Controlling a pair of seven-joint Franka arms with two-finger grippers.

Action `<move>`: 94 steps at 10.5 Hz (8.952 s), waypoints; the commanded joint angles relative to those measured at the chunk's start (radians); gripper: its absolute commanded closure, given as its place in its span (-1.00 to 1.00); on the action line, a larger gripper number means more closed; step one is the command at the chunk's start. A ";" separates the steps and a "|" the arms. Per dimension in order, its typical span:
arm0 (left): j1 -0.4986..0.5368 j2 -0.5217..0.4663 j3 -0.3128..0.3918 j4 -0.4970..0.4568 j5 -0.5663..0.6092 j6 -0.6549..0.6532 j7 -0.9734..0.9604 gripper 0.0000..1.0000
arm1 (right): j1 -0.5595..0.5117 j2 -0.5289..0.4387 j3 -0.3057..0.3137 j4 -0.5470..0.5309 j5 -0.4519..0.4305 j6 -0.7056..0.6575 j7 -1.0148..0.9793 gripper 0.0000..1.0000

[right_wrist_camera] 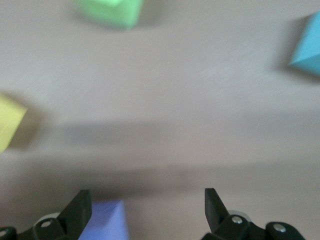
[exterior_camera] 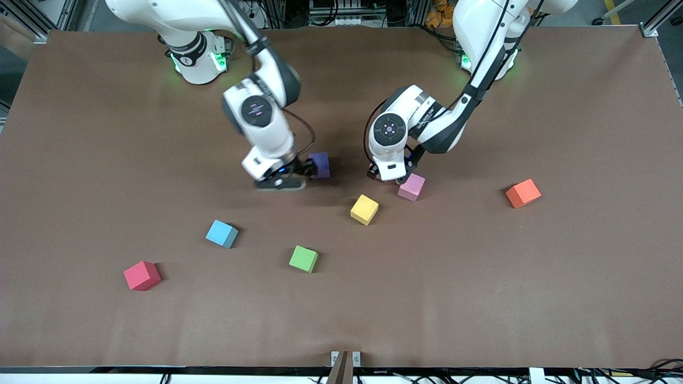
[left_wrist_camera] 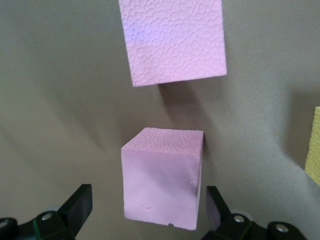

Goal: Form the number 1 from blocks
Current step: 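Reach to the cyan block and grasp it with the right gripper, then carry the pink block to the purple block with the left gripper, then lower the pink block beside the purple block and open the left gripper, then grasp the yellow block with the left gripper while the right gripper carries cyan, then place the cyan block beside the purple block with the right gripper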

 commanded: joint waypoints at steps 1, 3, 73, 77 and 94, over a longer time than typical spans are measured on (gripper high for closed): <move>0.006 -0.017 0.000 -0.034 -0.002 0.051 0.023 -1.00 | -0.177 0.004 0.021 0.007 -0.006 0.003 -0.031 -1.00; 0.008 -0.011 0.000 -0.041 -0.002 0.077 0.023 -1.00 | -0.301 0.070 0.018 0.105 -0.014 -0.002 -0.040 -1.00; -0.029 0.115 -0.051 0.387 0.150 -0.091 -0.277 -1.00 | 0.138 0.153 -0.206 0.200 0.213 -0.049 -0.181 0.03; 0.051 0.153 -0.043 0.424 0.144 -0.091 -0.154 -1.00 | 0.262 0.237 -0.278 0.284 0.215 -0.081 -0.172 0.06; 0.031 0.319 -0.009 0.539 0.147 -0.045 -0.107 -1.00 | 0.468 0.276 -0.303 0.260 0.273 -0.120 -0.066 -0.99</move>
